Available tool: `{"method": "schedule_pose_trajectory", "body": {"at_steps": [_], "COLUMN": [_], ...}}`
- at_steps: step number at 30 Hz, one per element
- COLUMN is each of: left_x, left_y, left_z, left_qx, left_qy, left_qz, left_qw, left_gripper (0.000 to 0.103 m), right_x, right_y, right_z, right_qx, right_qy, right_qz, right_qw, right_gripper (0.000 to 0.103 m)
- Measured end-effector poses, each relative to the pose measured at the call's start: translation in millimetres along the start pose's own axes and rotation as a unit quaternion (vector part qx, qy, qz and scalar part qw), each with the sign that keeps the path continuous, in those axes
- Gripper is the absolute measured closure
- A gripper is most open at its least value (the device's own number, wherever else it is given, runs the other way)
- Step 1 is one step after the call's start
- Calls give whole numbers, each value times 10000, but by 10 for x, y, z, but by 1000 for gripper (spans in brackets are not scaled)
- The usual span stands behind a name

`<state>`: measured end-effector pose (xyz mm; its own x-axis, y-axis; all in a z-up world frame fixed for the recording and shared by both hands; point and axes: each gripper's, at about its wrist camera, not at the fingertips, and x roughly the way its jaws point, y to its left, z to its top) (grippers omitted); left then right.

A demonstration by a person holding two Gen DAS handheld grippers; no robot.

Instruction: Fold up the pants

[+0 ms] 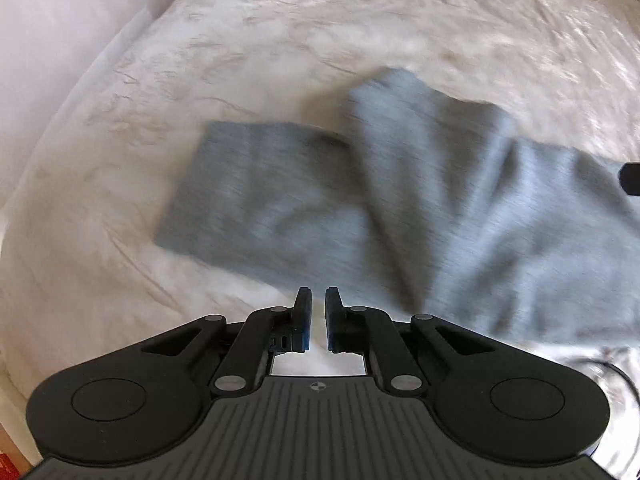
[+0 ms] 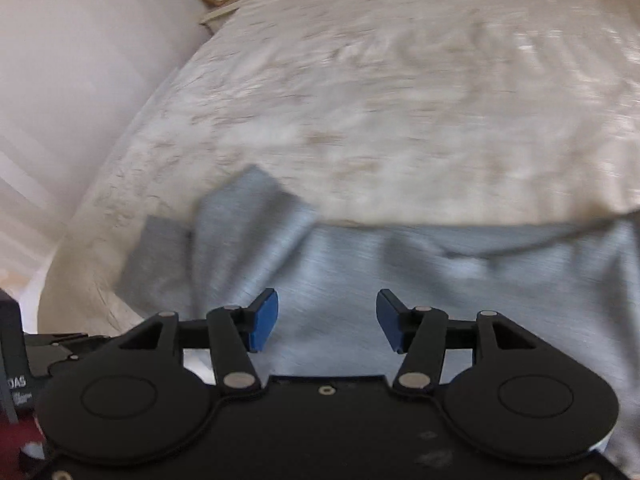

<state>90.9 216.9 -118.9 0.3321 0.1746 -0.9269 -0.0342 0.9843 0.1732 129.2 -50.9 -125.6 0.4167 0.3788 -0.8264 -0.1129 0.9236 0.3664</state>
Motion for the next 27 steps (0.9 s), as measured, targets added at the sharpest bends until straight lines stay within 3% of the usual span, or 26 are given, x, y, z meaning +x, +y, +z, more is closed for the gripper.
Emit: {"method": "schedule_pose_trajectory", "body": {"at_steps": [6,9,11,12,13,14,16,22,25,27], "left_x": [361,459,505,524,539,541,563,673,790,964], "left_y": [599,692,702,715,713,706,676,332,81,-54], "left_z": [460,602,629,649,653,663,710,903,1005,1076], "left_qx": [-329,-265,-221,-212,-203,-172,-82,292,534,609], "left_qy": [52,39,35,51,69,91,80,35,-84,-19], "left_qz": [-39,-149,-244,-331,-406,-491,-635,-1417,-1717,-1662], "left_qw": [9994,9995,9995,9992,9989,9986,9979,9895,9837,9842], "left_gripper": [94,94,94,94,94,94,94,94,94,94], "right_x": [714,994,1149,1228,1278,1308,1222,342,131,64], "right_y": [412,391,348,352,349,364,425,518,492,492], "right_z": [217,265,310,316,326,356,480,1048,1195,1217], "right_qx": [380,731,1016,1126,1230,1277,1129,615,571,576], "right_qy": [228,323,373,428,514,558,346,-927,-1173,-1234], "right_qz": [-17,-27,35,55,70,142,172,1,-98,-135], "right_qw": [9990,9968,9941,9927,9910,9901,9929,9938,9914,9906], "right_gripper": [42,43,49,67,100,98,99,99,99,99]}}
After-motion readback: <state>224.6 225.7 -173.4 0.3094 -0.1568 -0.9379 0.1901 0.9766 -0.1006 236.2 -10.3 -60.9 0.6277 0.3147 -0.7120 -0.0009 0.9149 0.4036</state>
